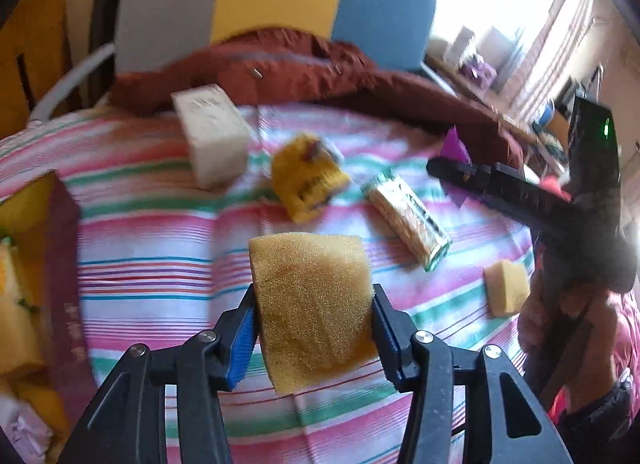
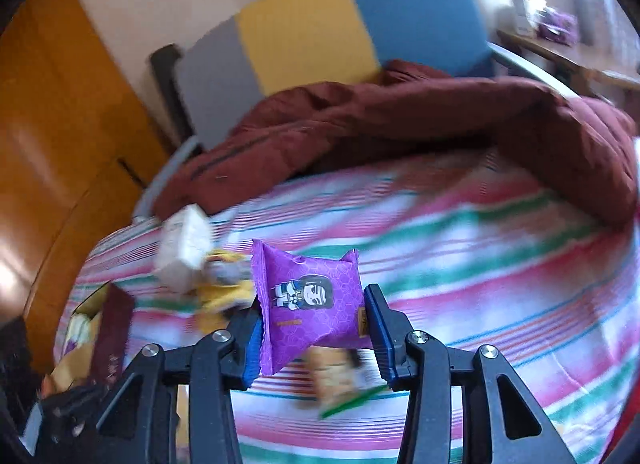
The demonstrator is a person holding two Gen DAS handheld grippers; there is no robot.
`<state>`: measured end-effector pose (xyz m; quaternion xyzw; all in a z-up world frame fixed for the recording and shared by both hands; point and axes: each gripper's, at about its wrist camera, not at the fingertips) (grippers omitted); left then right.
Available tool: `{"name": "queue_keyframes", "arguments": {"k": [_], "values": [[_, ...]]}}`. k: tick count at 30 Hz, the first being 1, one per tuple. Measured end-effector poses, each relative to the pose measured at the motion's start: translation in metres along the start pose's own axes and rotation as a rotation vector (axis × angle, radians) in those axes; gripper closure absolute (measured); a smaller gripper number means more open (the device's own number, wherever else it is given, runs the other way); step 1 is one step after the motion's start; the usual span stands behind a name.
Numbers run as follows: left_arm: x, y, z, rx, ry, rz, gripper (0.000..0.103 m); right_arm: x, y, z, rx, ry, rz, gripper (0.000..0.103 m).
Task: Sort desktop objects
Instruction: 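Lift the purple packet with the right tool while the left tool lifts the sponge, then carry the purple packet and sponge over the gold box and open both tools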
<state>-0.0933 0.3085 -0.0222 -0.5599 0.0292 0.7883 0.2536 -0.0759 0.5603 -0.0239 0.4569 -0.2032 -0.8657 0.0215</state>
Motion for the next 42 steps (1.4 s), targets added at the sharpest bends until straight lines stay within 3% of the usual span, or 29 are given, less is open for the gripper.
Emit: {"name": "queue_keyframes", "arguments": {"k": [7,15,29,42], "values": [[-0.047,0.014,-0.004,-0.048,-0.129,0.018,0.05,-0.003,0.052,-0.007,-0.144,0.0,0.11,0.058],[-0.109,0.067,-0.034,-0.115,-0.214,0.07,0.05,-0.008,0.123,-0.024,-0.306,0.014,0.23,0.057],[-0.155,0.207,-0.092,-0.343,-0.233,0.179,0.049,-0.006,0.212,-0.065,-0.48,0.079,0.385,0.057],[-0.143,0.241,-0.12,-0.374,-0.188,0.086,0.049,0.009,0.294,-0.123,-0.633,0.199,0.421,0.057]]}}
Point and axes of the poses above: each gripper's, at about its wrist camera, not at the fingertips, and x roughly the way its jaws point, y to its left, z to its top, and after that the axes turned 11 degrees about y, right-handed
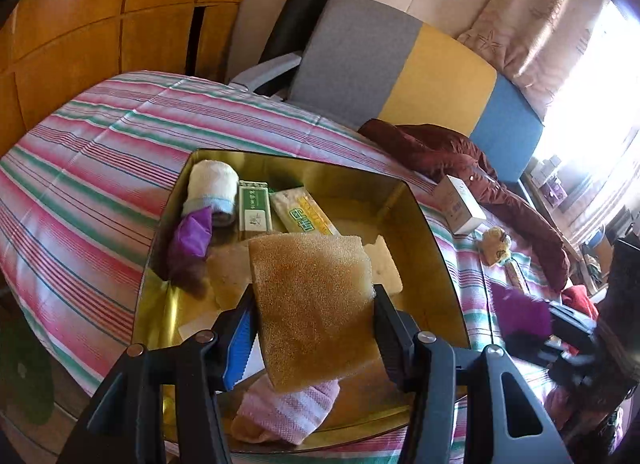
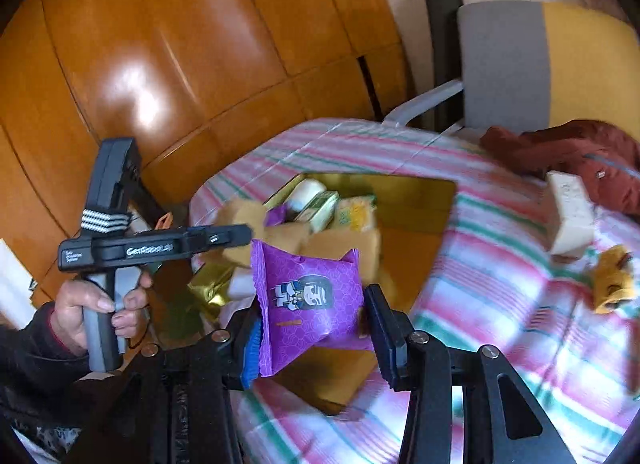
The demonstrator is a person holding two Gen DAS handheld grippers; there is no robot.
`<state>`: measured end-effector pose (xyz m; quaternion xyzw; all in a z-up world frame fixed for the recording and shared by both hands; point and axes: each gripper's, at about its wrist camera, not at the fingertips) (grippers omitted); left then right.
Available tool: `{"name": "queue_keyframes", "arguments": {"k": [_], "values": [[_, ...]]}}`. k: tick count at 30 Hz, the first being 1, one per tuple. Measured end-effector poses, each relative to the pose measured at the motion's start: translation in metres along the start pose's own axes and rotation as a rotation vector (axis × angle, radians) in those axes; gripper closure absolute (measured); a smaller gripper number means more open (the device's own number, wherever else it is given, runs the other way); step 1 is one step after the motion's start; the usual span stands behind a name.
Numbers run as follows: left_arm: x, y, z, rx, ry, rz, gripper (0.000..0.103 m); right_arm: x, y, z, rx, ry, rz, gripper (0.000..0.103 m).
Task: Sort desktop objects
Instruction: 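Carry the purple packet and sponge over the gold box and open both tools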
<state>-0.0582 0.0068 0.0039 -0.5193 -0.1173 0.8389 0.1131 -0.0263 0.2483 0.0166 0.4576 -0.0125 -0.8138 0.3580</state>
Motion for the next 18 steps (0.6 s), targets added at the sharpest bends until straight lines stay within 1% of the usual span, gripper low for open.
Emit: {"name": "queue_keyframes", "arguments": {"k": [5,7,9,11,13,16,17,18], "values": [[0.006,0.001,-0.003,0.006,0.012,-0.018,0.047,0.03,0.013,0.0,0.019,0.057,0.024,0.056],[0.009,0.002,-0.005,0.007,0.025,-0.02,0.046,0.038,0.017,0.001,0.031,0.067,0.027,0.056],[0.012,0.005,-0.007,-0.003,0.033,-0.025,0.044,0.047,0.02,0.001,0.053,0.082,0.048,0.048],[0.013,0.007,-0.009,-0.01,0.044,-0.03,0.044,0.051,0.021,0.001,0.068,0.085,0.047,0.043],[0.015,0.011,-0.012,-0.015,0.049,-0.031,0.043,0.056,0.02,-0.001,0.091,0.091,0.056,0.043],[0.017,0.011,-0.014,0.008,0.058,-0.01,0.042,0.058,0.02,-0.006,0.114,0.093,0.059,0.035],[0.017,0.009,-0.015,0.021,0.058,-0.008,0.041,0.058,0.021,-0.008,0.12,0.095,0.055,0.031],[0.018,0.008,-0.015,0.032,0.058,-0.004,0.04,0.057,0.021,-0.009,0.122,0.095,0.051,0.028]]}}
Point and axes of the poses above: each gripper's, at about its wrist camera, not at the fingertips, and x roughly the way its jaws point, y to its left, z to its top, and after that the axes turned 11 degrees about y, right-handed
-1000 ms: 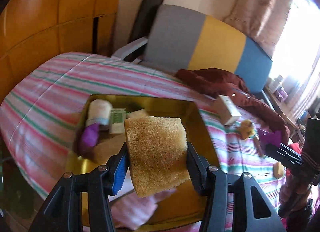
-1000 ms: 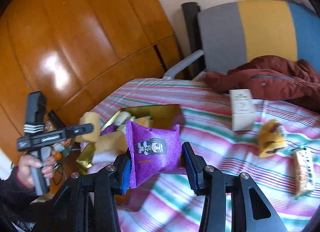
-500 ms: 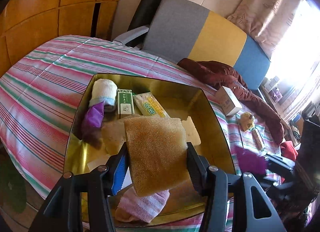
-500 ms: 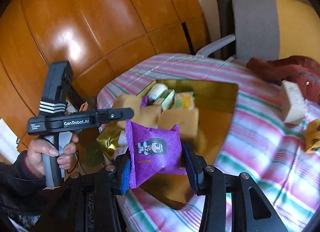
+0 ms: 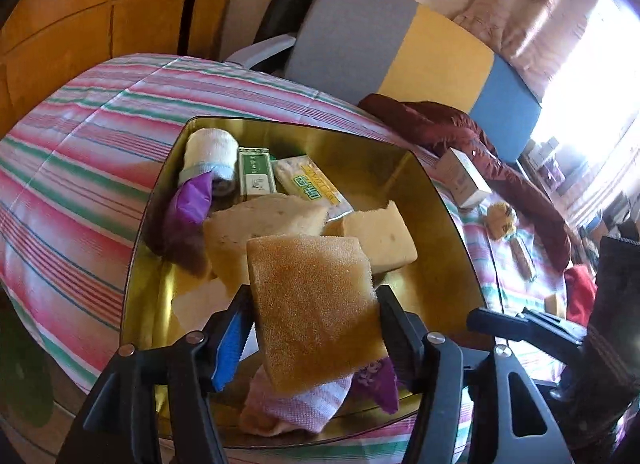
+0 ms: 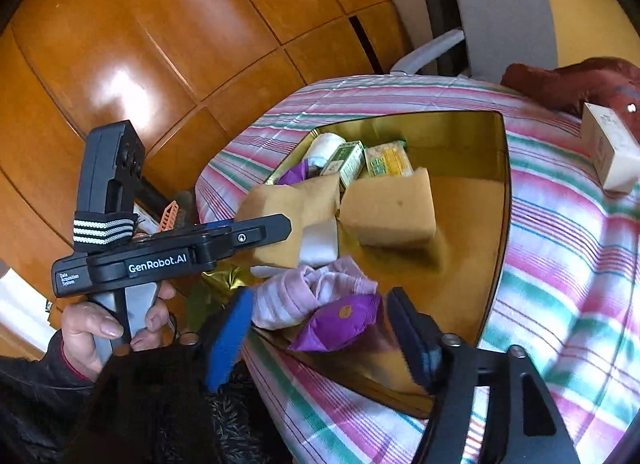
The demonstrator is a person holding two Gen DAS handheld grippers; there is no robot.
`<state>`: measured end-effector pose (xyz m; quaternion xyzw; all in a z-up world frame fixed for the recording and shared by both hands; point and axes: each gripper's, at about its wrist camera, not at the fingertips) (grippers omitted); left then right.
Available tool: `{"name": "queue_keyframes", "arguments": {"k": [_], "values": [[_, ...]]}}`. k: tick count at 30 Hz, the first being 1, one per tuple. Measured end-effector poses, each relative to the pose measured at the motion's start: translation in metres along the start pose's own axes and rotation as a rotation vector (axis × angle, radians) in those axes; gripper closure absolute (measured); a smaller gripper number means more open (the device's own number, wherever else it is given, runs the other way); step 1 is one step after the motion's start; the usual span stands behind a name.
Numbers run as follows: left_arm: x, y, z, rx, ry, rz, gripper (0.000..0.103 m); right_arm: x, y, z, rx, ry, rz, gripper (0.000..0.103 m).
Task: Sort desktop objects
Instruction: 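Carry the purple packet and sponge over the gold box and open both tools, then move both tools back over the remaining items on the bedspread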
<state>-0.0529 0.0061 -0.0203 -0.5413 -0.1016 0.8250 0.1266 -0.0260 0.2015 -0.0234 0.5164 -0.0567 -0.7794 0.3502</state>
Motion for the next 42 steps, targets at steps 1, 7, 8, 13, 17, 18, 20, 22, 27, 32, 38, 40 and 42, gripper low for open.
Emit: {"name": "queue_keyframes", "arguments": {"k": [1,7,8,13,17,18,20,22,27,32,38,40,42], "values": [[0.001,-0.001,-0.001,0.009,-0.001,0.008,0.037,-0.001,0.001,-0.001,0.001,-0.001,-0.008,0.028],[-0.015,-0.007,-0.005,0.07,-0.087,0.02,0.021,-0.013,0.015,-0.008,-0.062,-0.019,-0.109,0.017],[-0.019,-0.005,-0.006,0.07,-0.104,0.021,0.021,-0.014,0.018,-0.01,-0.076,-0.02,-0.127,0.015],[-0.045,0.017,-0.007,-0.007,-0.201,-0.029,0.022,-0.023,0.021,-0.016,-0.108,-0.015,-0.186,0.013],[-0.054,0.038,-0.011,-0.087,-0.229,0.05,0.047,-0.033,0.016,-0.018,-0.095,-0.029,-0.208,0.013],[-0.053,0.042,-0.012,-0.093,-0.224,0.083,0.049,-0.035,0.015,-0.018,-0.089,-0.034,-0.211,0.013],[-0.051,0.046,-0.016,-0.09,-0.207,0.085,0.056,-0.04,0.011,-0.017,-0.075,-0.044,-0.221,0.013],[-0.046,0.041,-0.023,-0.058,-0.189,0.086,0.058,-0.045,0.006,-0.017,-0.061,-0.055,-0.237,0.013],[-0.022,0.015,-0.03,0.036,-0.123,0.125,0.058,-0.057,-0.005,-0.016,-0.023,-0.075,-0.267,0.013],[-0.001,0.01,-0.015,0.019,-0.1,0.19,0.057,-0.068,-0.018,-0.018,0.012,-0.088,-0.301,0.013],[0.002,0.015,-0.004,-0.028,-0.1,0.176,0.057,-0.082,-0.04,-0.023,0.08,-0.114,-0.324,0.013],[-0.001,0.017,-0.007,-0.039,-0.1,0.163,0.057,-0.087,-0.051,-0.026,0.113,-0.127,-0.331,0.013],[-0.006,0.019,-0.01,-0.042,-0.1,0.146,0.057,-0.091,-0.06,-0.028,0.143,-0.142,-0.339,0.013]]}}
Point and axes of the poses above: each gripper's, at about its wrist camera, not at the fingertips, and x roughly the way its jaws point, y to its left, z to its top, and after that the axes turned 11 degrees about y, right-handed
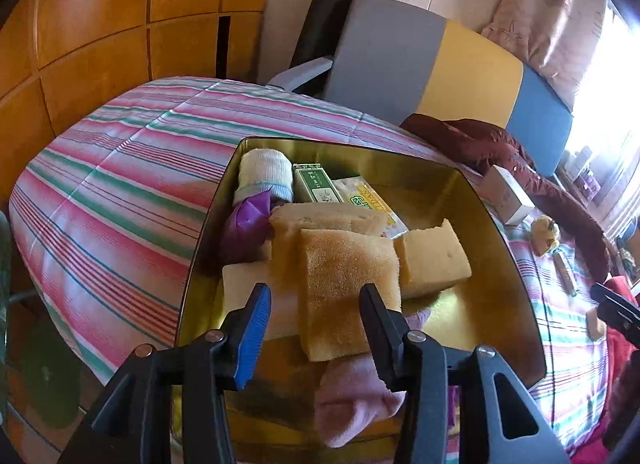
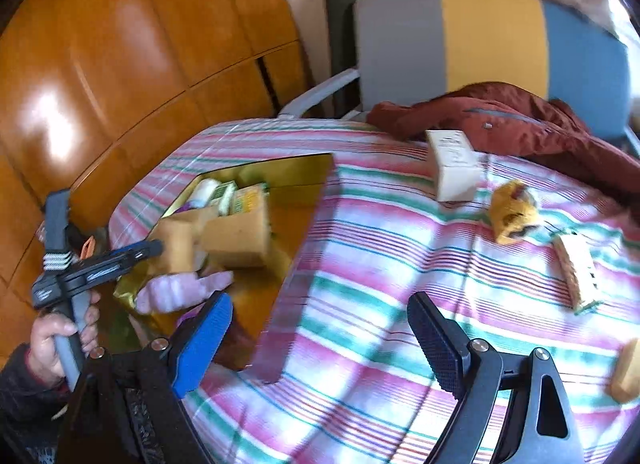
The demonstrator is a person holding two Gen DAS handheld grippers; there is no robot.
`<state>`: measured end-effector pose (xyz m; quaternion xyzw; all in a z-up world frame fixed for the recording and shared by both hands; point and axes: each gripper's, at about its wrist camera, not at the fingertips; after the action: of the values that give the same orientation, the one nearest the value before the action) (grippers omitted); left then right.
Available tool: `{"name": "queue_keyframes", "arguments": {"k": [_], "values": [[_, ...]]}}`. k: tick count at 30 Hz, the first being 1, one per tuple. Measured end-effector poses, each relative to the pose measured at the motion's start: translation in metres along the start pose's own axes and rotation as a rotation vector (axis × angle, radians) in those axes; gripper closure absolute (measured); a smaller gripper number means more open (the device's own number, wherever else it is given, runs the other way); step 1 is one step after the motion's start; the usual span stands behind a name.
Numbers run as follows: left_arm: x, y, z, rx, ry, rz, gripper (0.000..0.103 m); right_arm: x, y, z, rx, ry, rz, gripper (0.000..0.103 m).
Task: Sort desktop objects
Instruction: 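Move both tools back over the remaining items on the bedspread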
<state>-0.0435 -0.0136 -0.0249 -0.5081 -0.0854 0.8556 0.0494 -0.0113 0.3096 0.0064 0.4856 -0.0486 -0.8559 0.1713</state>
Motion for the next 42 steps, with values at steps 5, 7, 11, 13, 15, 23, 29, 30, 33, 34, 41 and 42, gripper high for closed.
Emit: {"name": "queue_keyframes", "arguments": {"k": [5,7,11,13,15,23,29,30,33,34,41,42], "values": [[-0.018,0.003,-0.004,0.009,-0.037,-0.014,0.057,-0.005,-0.032,-0.002,0.102,-0.044,-0.016,0.011],[-0.023,-0.001,-0.005,0.026,-0.04,-0.041,0.057,-0.008,-0.043,-0.004,0.138,-0.062,-0.038,0.011],[-0.03,-0.02,-0.004,0.07,-0.039,-0.088,0.057,-0.016,-0.071,-0.008,0.239,-0.095,-0.056,0.01],[-0.032,-0.038,-0.003,0.117,-0.038,-0.115,0.057,-0.019,-0.088,-0.011,0.304,-0.107,-0.076,0.009],[-0.035,-0.056,-0.003,0.164,-0.046,-0.133,0.056,-0.022,-0.101,-0.014,0.364,-0.112,-0.095,0.009],[-0.026,-0.134,-0.01,0.326,0.02,-0.251,0.054,-0.041,-0.147,-0.029,0.591,-0.152,-0.141,0.008],[-0.016,-0.172,-0.018,0.384,0.07,-0.302,0.054,-0.05,-0.167,-0.037,0.682,-0.171,-0.139,0.005],[-0.015,-0.177,-0.019,0.389,0.079,-0.305,0.054,-0.049,-0.169,-0.038,0.69,-0.168,-0.14,0.005],[-0.01,-0.19,-0.018,0.398,0.104,-0.316,0.054,-0.047,-0.17,-0.037,0.691,-0.153,-0.151,0.005],[-0.008,-0.194,-0.017,0.397,0.108,-0.317,0.054,-0.046,-0.17,-0.037,0.688,-0.146,-0.155,0.005],[0.006,-0.217,-0.006,0.388,0.174,-0.353,0.054,-0.042,-0.17,-0.037,0.681,-0.123,-0.151,0.005],[0.008,-0.219,-0.004,0.384,0.177,-0.355,0.054,-0.041,-0.171,-0.037,0.682,-0.121,-0.15,0.005]]}}
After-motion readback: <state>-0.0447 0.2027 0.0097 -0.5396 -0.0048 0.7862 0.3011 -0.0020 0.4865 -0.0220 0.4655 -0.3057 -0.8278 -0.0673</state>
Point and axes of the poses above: each gripper's, at about its wrist camera, not at the fingertips, and x roughly the way its jaws point, y to its left, z to its top, and after that the axes turned 11 degrees about y, right-handed
